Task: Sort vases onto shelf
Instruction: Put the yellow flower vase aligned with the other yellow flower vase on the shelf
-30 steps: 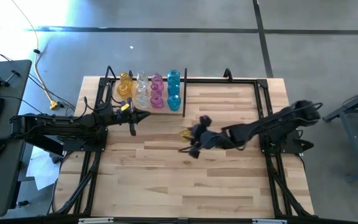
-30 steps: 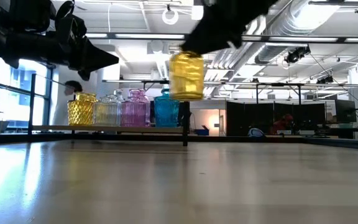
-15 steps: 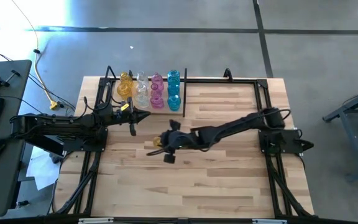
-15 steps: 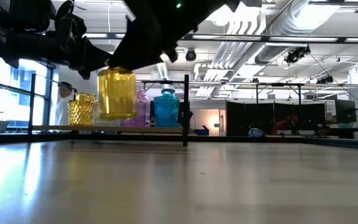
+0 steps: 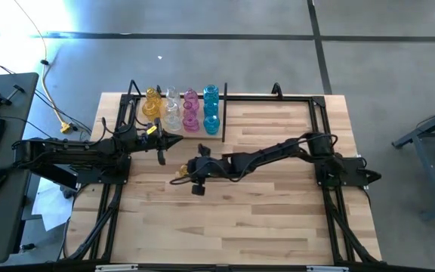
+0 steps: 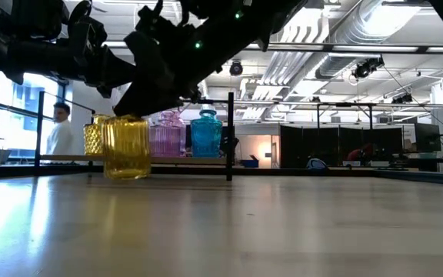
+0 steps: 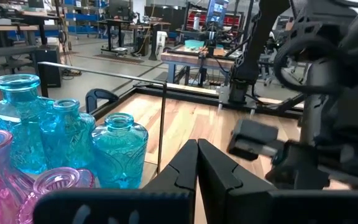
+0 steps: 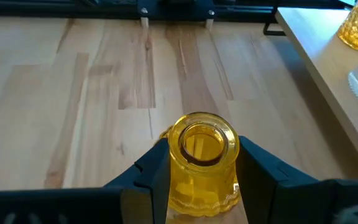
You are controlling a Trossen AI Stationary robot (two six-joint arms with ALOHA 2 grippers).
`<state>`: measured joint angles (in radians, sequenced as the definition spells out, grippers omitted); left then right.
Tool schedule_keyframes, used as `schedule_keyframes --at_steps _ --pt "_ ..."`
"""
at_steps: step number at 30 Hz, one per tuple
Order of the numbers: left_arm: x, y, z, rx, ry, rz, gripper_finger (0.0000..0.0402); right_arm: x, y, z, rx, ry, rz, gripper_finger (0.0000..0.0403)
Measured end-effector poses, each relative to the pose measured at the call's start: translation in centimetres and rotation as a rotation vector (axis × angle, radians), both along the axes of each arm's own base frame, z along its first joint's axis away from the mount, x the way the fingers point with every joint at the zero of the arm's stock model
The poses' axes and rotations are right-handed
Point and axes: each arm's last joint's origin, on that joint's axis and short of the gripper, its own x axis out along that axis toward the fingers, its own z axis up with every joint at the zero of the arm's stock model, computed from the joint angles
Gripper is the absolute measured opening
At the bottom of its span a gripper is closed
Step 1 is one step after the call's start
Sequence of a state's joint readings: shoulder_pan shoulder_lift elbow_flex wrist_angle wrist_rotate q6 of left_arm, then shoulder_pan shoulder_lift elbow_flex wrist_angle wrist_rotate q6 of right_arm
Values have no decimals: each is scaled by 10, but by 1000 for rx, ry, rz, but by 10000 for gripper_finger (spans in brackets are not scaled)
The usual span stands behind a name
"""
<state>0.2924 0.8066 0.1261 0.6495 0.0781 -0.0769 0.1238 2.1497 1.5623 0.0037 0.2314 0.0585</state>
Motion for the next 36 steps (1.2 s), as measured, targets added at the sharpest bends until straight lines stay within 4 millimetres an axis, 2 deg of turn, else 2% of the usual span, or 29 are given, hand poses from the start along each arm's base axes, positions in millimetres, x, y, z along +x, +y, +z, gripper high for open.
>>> schedule_keyframes --at_steps 14,25,31,36 --pt "0 0 0 0 2 -1 0 4 -10 -11 21 14 -10 130" --pt "0 0 0 -1 2 -1 0 5 -10 -7 -26 -22 -16 224" --pt "0 0 0 0 2 -1 0 -3 -1 20 -88 -37 51 231" --pt "0 0 -1 -2 6 -1 0 -29 6 51 -117 74 59 206"
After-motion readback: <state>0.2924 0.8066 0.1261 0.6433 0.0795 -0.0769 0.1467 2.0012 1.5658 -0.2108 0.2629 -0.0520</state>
